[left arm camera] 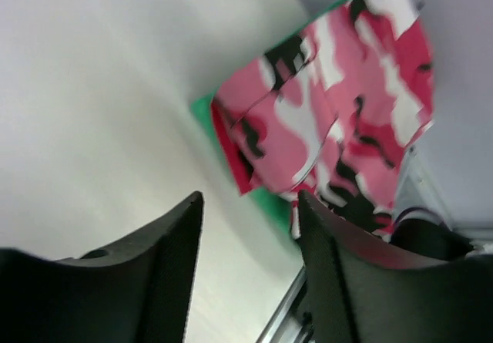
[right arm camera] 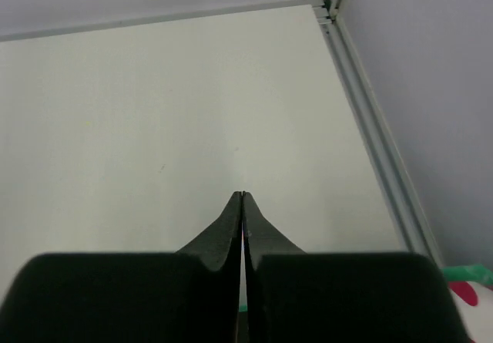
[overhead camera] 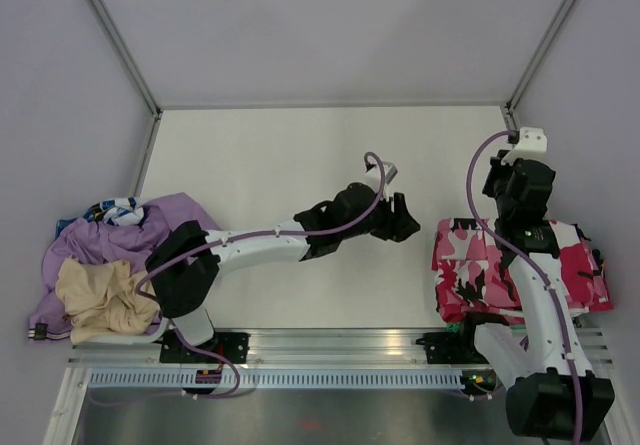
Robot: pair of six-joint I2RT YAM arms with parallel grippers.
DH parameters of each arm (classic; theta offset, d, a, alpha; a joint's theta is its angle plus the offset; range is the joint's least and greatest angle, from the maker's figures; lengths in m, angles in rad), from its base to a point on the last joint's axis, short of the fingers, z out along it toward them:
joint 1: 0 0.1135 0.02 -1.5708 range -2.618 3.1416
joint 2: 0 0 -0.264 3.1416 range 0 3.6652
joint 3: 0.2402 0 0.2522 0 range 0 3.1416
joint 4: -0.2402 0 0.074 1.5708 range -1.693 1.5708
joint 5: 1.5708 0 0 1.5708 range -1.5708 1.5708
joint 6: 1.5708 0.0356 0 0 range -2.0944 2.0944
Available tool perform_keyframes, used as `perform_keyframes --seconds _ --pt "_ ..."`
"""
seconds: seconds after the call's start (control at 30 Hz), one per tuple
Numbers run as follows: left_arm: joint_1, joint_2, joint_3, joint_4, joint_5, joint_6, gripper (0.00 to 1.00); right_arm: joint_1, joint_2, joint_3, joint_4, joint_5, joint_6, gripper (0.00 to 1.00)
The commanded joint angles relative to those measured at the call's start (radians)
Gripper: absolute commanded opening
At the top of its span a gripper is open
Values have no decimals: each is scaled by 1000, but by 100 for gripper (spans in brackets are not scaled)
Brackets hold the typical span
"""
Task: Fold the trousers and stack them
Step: Neatly place the folded trousers to the corner
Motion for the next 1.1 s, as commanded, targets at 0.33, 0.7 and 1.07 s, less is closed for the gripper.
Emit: perform_keyframes --seconds 0.33,0.7,1.07 --pt "164 -385 -414 -38 -278 -17 86 132 243 295 -46 -481 284 57" --pt "607 -378 -54 -283 88 114 100 177 317 298 269 -578 492 98" --pt "744 -664 83 -605 -70 407 100 176 258 418 27 -429 431 98"
